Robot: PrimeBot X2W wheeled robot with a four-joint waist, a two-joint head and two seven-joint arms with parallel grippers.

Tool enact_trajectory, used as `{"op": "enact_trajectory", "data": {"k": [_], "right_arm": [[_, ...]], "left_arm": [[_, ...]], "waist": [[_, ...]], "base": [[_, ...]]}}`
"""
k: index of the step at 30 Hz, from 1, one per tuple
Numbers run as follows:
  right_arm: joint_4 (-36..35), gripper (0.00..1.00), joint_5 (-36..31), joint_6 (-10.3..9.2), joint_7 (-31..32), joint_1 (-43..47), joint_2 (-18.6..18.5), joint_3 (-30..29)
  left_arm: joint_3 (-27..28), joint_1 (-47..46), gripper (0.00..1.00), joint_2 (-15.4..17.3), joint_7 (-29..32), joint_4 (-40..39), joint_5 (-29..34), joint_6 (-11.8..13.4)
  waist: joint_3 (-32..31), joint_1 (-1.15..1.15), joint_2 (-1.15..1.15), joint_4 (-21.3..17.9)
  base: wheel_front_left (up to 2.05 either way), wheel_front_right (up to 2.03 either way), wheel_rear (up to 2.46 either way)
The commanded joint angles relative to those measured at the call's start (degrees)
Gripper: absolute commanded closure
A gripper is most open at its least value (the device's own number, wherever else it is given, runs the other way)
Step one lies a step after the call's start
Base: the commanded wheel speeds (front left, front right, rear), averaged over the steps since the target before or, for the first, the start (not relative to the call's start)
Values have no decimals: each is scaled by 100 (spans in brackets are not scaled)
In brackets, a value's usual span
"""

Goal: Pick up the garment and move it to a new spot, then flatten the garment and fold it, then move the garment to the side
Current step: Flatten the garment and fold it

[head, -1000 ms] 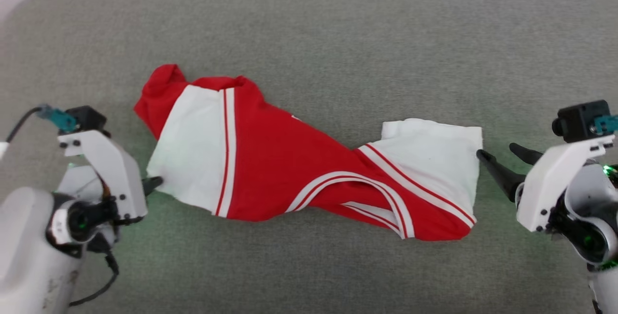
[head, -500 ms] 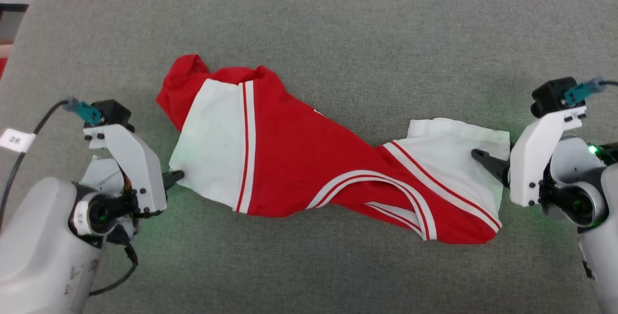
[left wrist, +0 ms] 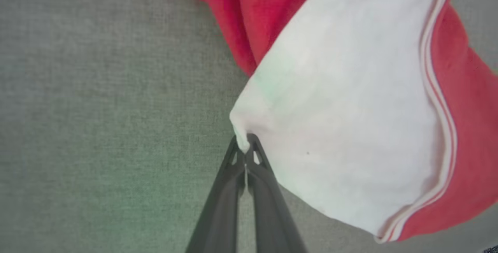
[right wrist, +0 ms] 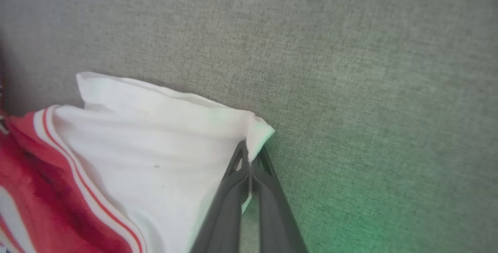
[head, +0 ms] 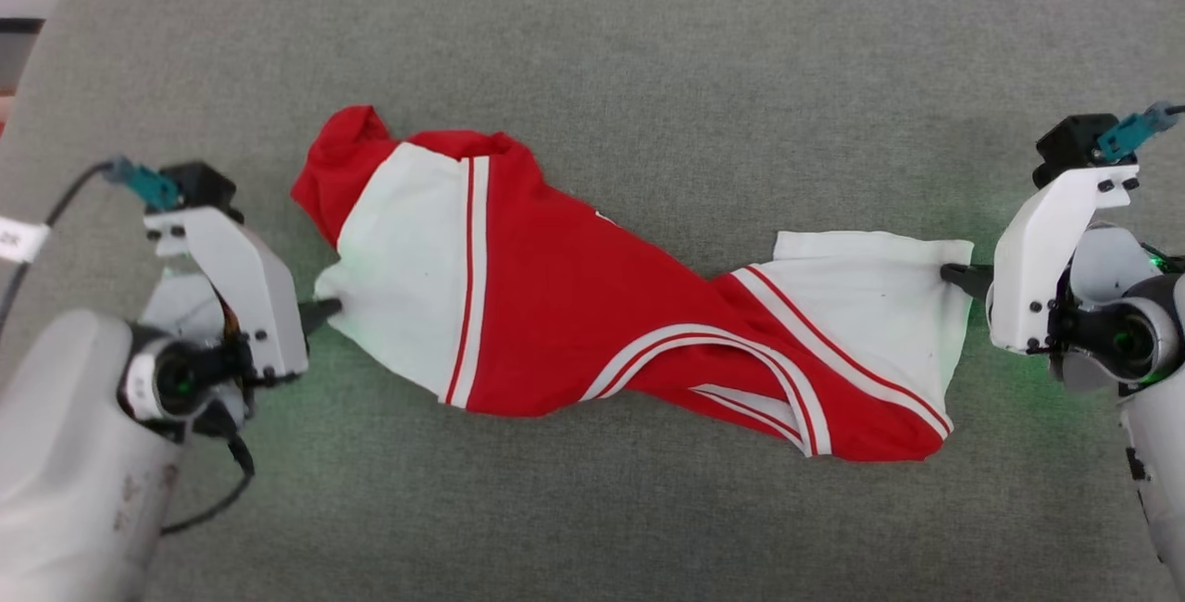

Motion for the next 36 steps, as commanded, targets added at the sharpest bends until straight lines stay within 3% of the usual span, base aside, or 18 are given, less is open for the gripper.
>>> {"op": "enact_trajectory", "data": {"k": [1,9,17,23,36], "right_arm": [[34,100,162,-13,61,-95,-20,-51],[-162,100,557,-11,81,-835,32,-235],[9,100,509,-11,-447,-1799,241,-310],[581,100,269,-11,-1214,-2625,369,-476],[2483,100,-650,-11,-2833,-3917,157,-735]], "left_arm": [[27,-151,100,47,36,-10,-18,-26],[-60,-930,100,200,293,-99,200,24],[-117,-2058,100,154,162,88,516,-18],[-132,-2955,100,3,-394,564,768,-236],[-276,-4191,100,-191,-1592,1968,1199,-532]], "waist": [[-99,0,0,-47],[-571,0,0,-152],[-1040,0,0,-253],[-1287,0,0,-320],[-1557,0,0,-417]], "base": [[0,0,0],[0,0,0],[0,0,0],[0,0,0],[0,0,0]]}}
